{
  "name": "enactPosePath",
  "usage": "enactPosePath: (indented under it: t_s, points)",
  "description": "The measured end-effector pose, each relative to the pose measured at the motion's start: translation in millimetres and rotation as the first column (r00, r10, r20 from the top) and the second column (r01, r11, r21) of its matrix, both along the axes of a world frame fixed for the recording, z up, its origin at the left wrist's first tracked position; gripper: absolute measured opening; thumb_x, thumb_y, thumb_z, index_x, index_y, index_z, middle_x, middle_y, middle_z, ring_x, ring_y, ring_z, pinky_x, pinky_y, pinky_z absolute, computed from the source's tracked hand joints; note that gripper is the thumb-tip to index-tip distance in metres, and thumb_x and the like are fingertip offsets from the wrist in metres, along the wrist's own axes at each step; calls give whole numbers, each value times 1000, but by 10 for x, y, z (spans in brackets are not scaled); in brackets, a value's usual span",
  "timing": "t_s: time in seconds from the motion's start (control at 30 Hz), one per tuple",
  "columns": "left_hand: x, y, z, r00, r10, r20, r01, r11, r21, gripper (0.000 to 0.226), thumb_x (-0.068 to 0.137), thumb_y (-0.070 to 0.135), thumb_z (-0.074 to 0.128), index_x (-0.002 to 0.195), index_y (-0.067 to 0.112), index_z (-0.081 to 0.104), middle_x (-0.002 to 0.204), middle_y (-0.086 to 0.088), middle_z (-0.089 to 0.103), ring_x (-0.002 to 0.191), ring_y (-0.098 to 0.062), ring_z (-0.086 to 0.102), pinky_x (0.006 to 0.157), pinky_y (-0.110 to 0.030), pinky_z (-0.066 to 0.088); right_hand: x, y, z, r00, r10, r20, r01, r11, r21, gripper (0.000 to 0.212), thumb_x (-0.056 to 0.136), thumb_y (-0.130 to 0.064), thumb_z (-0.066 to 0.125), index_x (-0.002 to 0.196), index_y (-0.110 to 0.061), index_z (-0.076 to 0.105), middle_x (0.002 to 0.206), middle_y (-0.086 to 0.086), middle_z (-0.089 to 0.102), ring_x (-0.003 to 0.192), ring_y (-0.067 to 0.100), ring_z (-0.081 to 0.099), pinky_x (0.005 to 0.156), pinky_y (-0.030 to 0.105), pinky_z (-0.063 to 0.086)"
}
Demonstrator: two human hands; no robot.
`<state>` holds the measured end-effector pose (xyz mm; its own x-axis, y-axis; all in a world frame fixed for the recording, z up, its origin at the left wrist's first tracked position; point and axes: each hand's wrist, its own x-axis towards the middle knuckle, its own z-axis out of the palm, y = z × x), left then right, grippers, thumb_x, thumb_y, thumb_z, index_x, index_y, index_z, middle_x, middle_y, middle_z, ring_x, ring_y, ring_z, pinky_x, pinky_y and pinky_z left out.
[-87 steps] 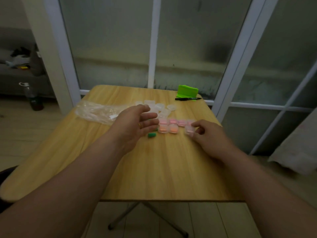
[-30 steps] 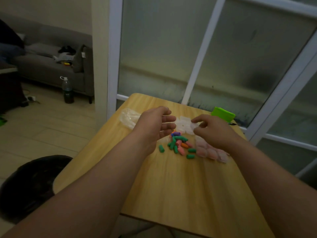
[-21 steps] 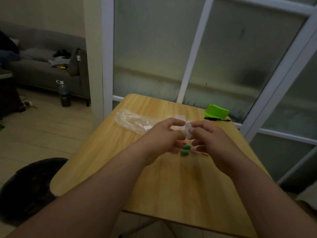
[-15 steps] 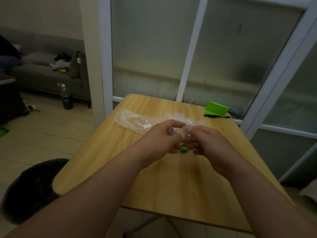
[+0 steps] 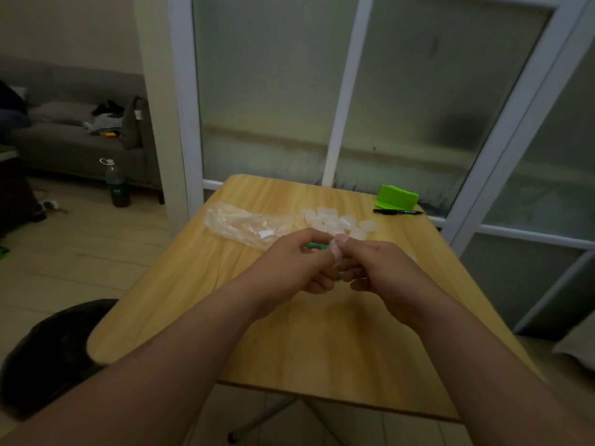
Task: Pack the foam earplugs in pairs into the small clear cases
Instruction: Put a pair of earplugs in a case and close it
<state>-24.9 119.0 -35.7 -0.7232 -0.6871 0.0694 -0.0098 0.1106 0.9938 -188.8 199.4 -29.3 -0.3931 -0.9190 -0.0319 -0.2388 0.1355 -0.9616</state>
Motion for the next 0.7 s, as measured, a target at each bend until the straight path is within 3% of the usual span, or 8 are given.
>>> enactPosePath:
  t_s: [0.13,0.23,0.33,0.4,0.5,0.6,0.7]
  points:
    - [-14,0,-9,1000,-17,10,17,999,-34,27,103,34,66,126,20,68,100,-15,78,85,-23,76,82,-37,63,-31,8,-24,1000,21,21,-22,1000,19,48,102,-52,60,103,-9,81,82,0,75,76,15,61,74,35,49]
    - [-18,-8,-11,1000,-25,2,25,999,-36,30,102,22,67,132,22,64,104,-17,77,86,-22,74,81,-35,63,-53,43,-5,997,71,-12,-71,997,5,36,100,-50,66,104,-18,80,87,-4,76,81,11,66,80,37,52]
    - [-43,-33,-27,999,-32,-31,37,985,168,45,100,15,67,143,19,55,111,-21,75,92,-27,75,87,-40,64,-83,66,12,981,49,-186,-70,992,-106,21,95,-42,75,113,-30,75,94,-4,78,84,5,71,78,32,55]
    - [-47,-58,-27,997,-54,-60,71,942,329,38,105,22,59,140,8,57,112,-23,76,97,-32,76,89,-44,63,-94,65,-30,914,3,-406,-83,980,-180,27,94,-36,79,120,-36,71,101,-5,73,91,6,69,79,26,57]
    - [-31,-84,-52,995,-42,-88,72,925,373,33,110,26,53,133,5,63,115,-27,74,100,-32,76,85,-39,61,-55,82,-86,823,-4,-569,-147,964,-220,31,96,-31,76,127,-35,69,112,-12,65,101,3,63,81,14,51]
    - [-34,-87,-81,993,-4,-116,46,931,363,27,107,20,60,132,9,64,117,-25,75,101,-30,77,87,-39,62,-56,88,-75,843,29,-537,-167,963,-211,31,98,-30,74,128,-34,69,115,-15,67,104,1,64,81,11,50]
    - [-37,-103,-68,993,27,-116,15,938,348,26,103,13,66,129,13,65,112,-19,78,102,-31,78,90,-40,63,-50,67,-49,951,14,-310,-86,972,-219,26,101,-23,69,125,-34,70,111,-11,74,102,0,69,83,16,55]
